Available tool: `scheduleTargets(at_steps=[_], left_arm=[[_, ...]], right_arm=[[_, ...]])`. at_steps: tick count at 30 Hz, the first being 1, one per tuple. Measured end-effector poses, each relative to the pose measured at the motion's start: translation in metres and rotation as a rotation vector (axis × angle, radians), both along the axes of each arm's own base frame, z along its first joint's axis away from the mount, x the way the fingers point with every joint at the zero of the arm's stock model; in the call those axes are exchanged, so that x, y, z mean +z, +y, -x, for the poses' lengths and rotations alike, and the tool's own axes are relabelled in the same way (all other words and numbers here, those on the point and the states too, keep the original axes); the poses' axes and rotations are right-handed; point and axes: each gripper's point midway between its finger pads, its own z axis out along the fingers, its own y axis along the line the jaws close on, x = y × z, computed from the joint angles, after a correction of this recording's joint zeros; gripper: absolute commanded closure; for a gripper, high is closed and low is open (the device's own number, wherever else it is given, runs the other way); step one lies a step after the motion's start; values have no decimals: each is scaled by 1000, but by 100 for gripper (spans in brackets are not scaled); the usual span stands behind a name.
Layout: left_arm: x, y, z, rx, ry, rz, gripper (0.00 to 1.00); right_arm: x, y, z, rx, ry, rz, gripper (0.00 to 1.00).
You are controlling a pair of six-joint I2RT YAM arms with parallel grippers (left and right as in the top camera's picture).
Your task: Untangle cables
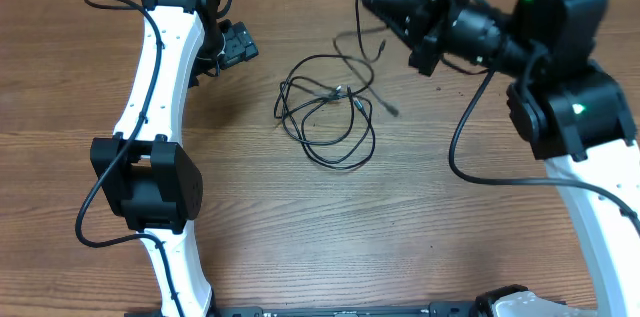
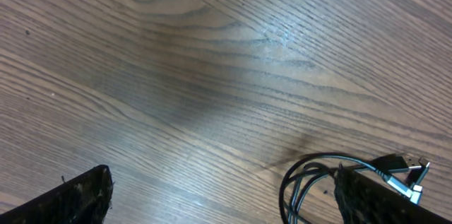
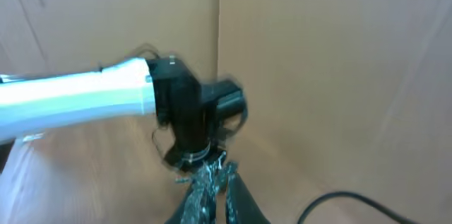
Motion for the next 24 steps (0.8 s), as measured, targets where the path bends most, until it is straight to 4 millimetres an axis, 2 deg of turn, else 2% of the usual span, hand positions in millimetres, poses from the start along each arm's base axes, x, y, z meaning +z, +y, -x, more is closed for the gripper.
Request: scheduleTargets(at_steps=[7, 11, 14, 17, 24], left_arm=[[0, 1, 0, 1, 0, -6, 0], [0, 1, 0, 1, 0, -6, 0], [0, 1, 0, 1, 0, -6, 0], [0, 1, 0, 1, 0, -6, 0], [0, 1, 0, 1, 0, -6, 0]], right_arm=[[51, -1, 5, 6, -139, -126, 96], [67, -2, 8, 7, -172, -171, 96], [66, -6, 5, -14, -157, -175, 96], [57, -18, -8, -78, -115, -165, 96], [37, -65, -45, -291, -37, -143, 96]])
